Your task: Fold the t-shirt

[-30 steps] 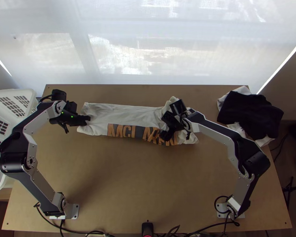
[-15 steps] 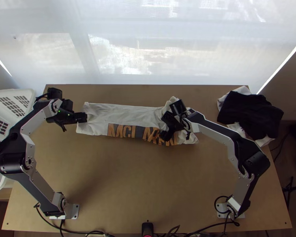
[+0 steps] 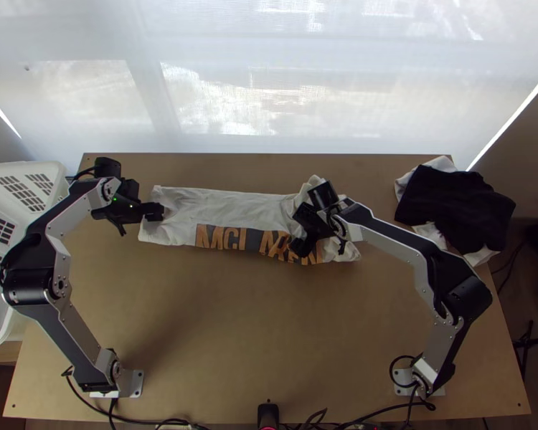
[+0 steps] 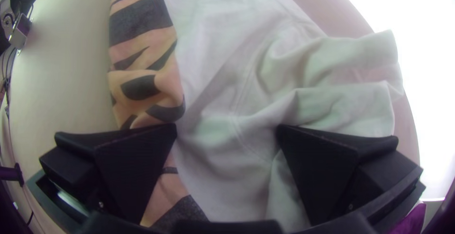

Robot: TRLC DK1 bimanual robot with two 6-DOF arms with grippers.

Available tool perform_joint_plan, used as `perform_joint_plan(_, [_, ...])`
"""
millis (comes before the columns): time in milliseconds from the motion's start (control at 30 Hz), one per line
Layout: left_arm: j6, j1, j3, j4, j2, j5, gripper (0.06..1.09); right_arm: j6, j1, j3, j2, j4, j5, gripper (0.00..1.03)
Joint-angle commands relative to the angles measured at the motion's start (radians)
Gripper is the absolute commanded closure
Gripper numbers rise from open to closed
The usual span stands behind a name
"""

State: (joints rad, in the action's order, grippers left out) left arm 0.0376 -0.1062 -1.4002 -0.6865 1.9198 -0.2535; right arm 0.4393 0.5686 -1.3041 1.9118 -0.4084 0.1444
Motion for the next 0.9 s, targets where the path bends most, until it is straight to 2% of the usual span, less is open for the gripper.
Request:
perform_joint_plan(0, [-0.01,0.037,-0.013,-0.013,0.013,-0.004,0.53,0.003,0.004,0.002,-0.003,-0.004,0.0,0.05])
perform_joint_plan(67, [-0.015,0.042,-0.013,-0.018,0.018,-0.004,0.6,0.003,0.004,0.002,-0.007,-0.006,0.0,0.05])
perform_joint_plan(200, [-0.008,0.042,-0.013,-0.033,0.027,-0.004,0.68,0.003,0.004,0.003,-0.011,-0.01,0.0,0.05])
perform_joint_plan(333, [-0.007,0.042,-0.014,-0.044,0.028,-0.007,0.69,0.003,0.002,0.009,-0.014,-0.01,0.0,0.05])
perform_joint_plan(367, [-0.007,0.045,-0.014,-0.047,0.028,-0.007,0.72,0.003,0.002,0.011,-0.014,-0.01,0.0,0.05])
perform_joint_plan(400, [-0.007,0.045,-0.014,-0.047,0.027,-0.007,0.79,0.001,0.002,0.011,-0.014,-0.01,0.0,0.05])
perform_joint_plan(500, [-0.008,0.045,-0.014,-0.047,0.025,-0.007,0.82,0.003,0.004,0.009,-0.016,-0.01,0.0,0.05])
perform_joint_plan(533, [-0.007,0.045,-0.014,-0.047,0.024,-0.007,0.87,0.003,0.004,0.009,-0.016,-0.01,0.0,0.05])
perform_joint_plan(633, [-0.004,0.042,-0.014,-0.044,0.018,-0.006,0.89,0.003,0.002,0.009,-0.016,-0.01,0.0,0.05])
perform_joint_plan(700, [-0.004,0.04,-0.014,-0.045,0.012,-0.006,0.95,0.003,0.002,0.009,-0.017,-0.01,0.0,0.05])
perform_joint_plan(767, [-0.007,0.042,-0.014,-0.044,0.001,-0.006,1.05,0.001,0.004,0.009,-0.017,-0.01,0.0,0.05])
perform_joint_plan(867, [-0.015,0.057,-0.017,-0.044,-0.016,-0.007,1.05,0.001,0.004,0.009,-0.017,-0.01,0.0,0.05])
